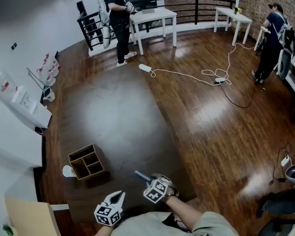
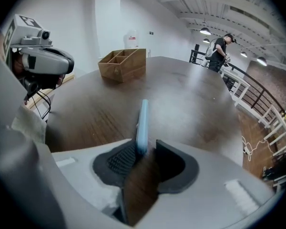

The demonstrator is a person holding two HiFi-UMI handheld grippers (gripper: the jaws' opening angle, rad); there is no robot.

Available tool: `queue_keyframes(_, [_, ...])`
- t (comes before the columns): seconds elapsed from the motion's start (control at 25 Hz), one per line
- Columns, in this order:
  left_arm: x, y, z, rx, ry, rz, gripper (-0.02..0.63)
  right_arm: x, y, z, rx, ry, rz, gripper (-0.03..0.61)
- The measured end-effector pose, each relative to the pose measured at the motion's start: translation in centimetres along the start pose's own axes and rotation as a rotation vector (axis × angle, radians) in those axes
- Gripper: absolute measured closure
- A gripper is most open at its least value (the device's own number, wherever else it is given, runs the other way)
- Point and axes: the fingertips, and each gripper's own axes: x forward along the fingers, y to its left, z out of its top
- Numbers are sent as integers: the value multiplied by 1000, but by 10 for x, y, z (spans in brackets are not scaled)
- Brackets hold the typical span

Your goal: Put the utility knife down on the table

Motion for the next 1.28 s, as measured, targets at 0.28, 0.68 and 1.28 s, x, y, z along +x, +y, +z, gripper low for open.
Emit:
queue_keyframes(0.28, [-5, -11, -11, -15, 0, -16, 612, -18, -16, -25, 104, 10, -43, 448])
queue_keyframes(0.68, [-36, -29, -31, -34, -59, -10, 612, -49, 6, -44, 172, -25, -103, 449])
queue_keyframes(1.28, [-162, -103, -141, -90, -230, 25, 612, -154, 211, -38, 167, -394, -2, 577])
